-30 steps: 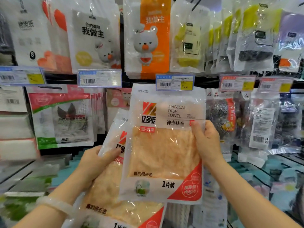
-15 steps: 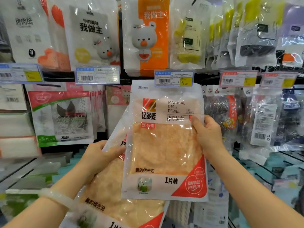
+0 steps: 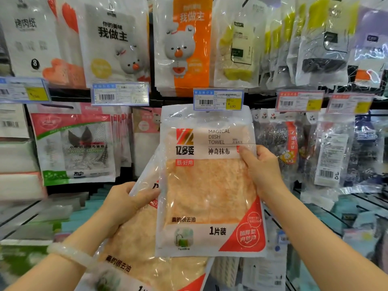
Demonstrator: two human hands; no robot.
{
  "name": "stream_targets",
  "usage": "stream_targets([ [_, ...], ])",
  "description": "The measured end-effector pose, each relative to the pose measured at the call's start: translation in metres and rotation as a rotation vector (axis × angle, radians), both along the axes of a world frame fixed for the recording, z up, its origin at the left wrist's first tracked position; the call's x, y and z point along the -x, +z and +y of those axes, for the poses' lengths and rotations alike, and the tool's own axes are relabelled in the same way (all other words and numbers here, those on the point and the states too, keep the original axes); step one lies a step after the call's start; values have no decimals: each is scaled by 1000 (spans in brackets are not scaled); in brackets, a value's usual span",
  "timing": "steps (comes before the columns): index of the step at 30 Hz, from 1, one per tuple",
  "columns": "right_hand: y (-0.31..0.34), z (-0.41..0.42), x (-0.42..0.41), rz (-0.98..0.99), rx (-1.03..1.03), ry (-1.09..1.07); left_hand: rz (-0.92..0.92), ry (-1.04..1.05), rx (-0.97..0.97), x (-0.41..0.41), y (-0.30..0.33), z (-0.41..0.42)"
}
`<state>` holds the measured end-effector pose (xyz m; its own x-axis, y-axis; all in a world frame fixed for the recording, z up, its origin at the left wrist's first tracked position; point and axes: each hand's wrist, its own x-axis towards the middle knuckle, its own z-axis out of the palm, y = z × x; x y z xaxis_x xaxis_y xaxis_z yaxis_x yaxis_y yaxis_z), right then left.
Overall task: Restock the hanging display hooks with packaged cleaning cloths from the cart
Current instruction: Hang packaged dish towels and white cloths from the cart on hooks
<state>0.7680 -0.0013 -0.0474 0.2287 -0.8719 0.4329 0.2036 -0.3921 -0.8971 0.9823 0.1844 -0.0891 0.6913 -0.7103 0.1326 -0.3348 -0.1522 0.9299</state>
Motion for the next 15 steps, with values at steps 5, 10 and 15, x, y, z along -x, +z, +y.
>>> stream_targets([
  [5, 3, -1, -4, -27, -55, 5, 23, 8, 11, -1, 11, 1],
  [10, 1, -3, -2, -35, -70, -25, 47, 7, 29, 1, 13, -1],
  [15, -4, -6, -2, -12, -112, -20, 1, 20, 6, -1, 8, -2],
])
